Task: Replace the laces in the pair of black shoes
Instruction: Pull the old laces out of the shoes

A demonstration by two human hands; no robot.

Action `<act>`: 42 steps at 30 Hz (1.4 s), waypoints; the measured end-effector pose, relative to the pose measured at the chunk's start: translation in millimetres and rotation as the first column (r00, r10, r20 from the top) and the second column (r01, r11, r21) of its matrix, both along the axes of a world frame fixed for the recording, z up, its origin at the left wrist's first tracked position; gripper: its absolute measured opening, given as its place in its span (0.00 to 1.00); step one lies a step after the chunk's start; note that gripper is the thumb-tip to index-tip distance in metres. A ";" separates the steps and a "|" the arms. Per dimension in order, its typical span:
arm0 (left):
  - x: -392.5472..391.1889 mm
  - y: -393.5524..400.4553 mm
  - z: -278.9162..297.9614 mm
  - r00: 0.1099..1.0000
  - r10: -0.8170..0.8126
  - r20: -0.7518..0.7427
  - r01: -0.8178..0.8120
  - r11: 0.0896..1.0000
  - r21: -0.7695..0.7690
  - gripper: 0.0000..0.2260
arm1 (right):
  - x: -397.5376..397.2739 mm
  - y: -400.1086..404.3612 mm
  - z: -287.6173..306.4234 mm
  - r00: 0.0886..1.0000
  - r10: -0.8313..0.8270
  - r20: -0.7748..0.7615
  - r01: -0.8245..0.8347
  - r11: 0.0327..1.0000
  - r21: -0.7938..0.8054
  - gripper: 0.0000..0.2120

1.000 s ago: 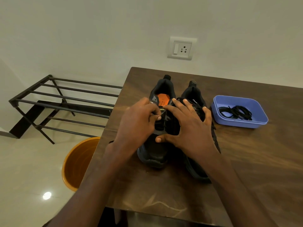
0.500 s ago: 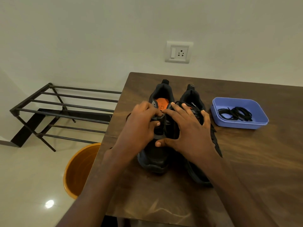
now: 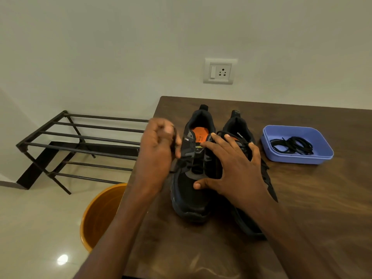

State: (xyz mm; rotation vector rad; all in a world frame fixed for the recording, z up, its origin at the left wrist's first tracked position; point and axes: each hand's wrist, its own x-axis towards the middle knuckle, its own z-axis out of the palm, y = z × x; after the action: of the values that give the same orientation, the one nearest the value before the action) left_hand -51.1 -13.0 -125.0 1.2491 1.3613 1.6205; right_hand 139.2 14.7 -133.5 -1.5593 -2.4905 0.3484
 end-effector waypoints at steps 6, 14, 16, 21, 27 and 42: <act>4.8 9.2 -30.7 0.624 -0.136 -0.769 0.077 0.991 -0.112 0.11 | -1.1 -0.9 -1.9 1.000 0.000 -0.013 0.001 1.000 0.024 0.48; 9.8 12.6 -29.0 0.844 0.063 -0.533 -0.143 0.984 -0.109 0.09 | -0.6 -1.4 -1.0 1.000 0.002 -0.025 -0.001 1.000 0.012 0.47; 10.4 13.0 -22.9 0.964 0.129 -0.231 -0.177 0.963 -0.204 0.07 | -0.1 -0.8 0.4 1.000 -0.001 -0.013 0.001 1.000 0.001 0.47; -7.4 3.2 5.3 0.962 0.075 0.263 -0.020 0.978 -0.208 0.10 | 0.0 0.5 2.4 0.999 0.005 -0.031 -0.006 1.000 -0.030 0.48; -25.4 -8.6 0.6 0.835 -0.119 -0.538 -0.104 0.924 -0.367 0.23 | -1.9 -1.6 -1.8 0.992 0.082 -0.091 -0.076 0.995 0.071 0.33; -15.9 4.0 -19.2 0.552 -0.444 -0.706 0.214 0.893 -0.395 0.36 | -36.9 -6.1 -13.1 0.969 -0.067 -0.236 0.125 0.963 0.238 0.07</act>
State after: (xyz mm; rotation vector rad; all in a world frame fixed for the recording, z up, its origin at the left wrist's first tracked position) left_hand -67.0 -9.0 -144.2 2.0200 1.6150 0.5466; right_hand 102.3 8.7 -146.7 -1.4447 -2.1803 0.1756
